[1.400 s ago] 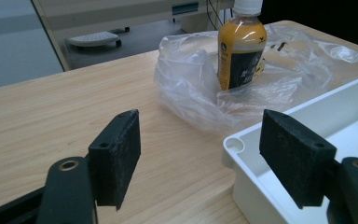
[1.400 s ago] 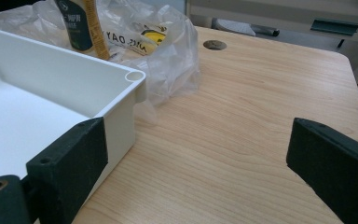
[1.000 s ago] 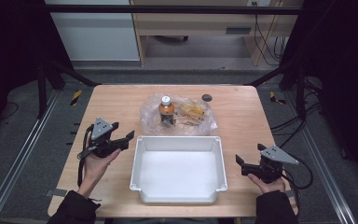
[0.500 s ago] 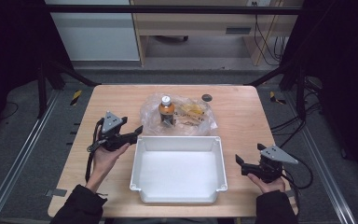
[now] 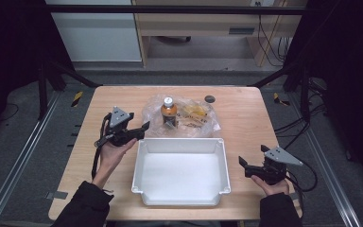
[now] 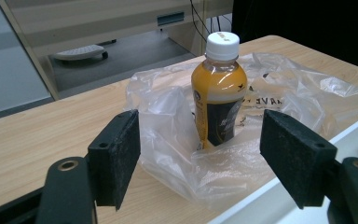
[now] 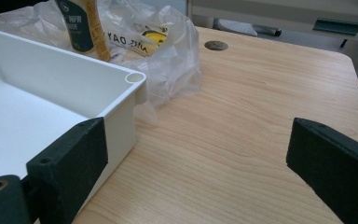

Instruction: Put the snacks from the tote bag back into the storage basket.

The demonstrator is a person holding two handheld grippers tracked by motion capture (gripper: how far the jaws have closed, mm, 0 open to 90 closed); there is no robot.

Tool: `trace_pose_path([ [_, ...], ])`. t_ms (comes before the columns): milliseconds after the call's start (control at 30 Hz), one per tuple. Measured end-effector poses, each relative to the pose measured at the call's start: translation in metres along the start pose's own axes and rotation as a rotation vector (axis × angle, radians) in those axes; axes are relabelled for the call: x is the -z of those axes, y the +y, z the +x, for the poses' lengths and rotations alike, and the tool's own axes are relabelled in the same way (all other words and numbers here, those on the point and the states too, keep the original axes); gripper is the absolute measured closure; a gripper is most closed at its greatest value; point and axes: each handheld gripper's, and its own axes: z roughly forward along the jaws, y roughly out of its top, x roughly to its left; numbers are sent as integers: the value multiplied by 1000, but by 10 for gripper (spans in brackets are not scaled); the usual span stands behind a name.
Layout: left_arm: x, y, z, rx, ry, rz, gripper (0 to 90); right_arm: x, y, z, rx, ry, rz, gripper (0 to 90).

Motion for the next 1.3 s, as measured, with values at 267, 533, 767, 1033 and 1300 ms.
trace_pose_path([
  [267, -10, 4, 1, -9, 0, -4, 288, 0, 0, 0, 0, -1, 3, 57],
  [533, -23, 6, 0, -5, -8, 5, 286, 1, 0, -1, 4, -7, 1, 57],
  [767, -34, 10, -3, -16, -10, 9, 286, 0, 0, 0, 3, -3, 8, 57],
  [1033, -43, 13, -7, -19, -16, 10, 286, 0, 0, 0, 3, -3, 5, 57],
  [1300, -53, 16, -7, -22, -15, 19, 285, 0, 0, -1, 5, -4, 5, 57],
])
